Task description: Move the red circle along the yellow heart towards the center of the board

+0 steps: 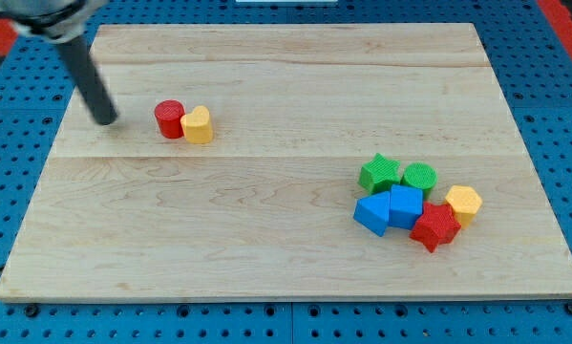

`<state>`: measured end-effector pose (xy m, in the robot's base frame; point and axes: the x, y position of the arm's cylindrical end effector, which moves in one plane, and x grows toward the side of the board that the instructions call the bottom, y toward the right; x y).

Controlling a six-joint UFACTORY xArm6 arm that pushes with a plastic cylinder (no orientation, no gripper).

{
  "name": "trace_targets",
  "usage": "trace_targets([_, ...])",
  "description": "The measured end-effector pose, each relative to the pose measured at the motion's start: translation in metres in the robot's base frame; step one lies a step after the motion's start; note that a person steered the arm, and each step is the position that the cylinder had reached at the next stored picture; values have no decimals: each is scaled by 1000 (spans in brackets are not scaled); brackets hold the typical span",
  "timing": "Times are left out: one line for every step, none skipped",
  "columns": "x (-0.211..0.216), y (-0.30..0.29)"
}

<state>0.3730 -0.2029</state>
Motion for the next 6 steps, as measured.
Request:
trace_targets([-8, 72])
trace_targets([9, 86])
trace_targets([11, 80])
trace_targets([11, 48])
trace_targets([20, 69])
trace_targets([26, 59])
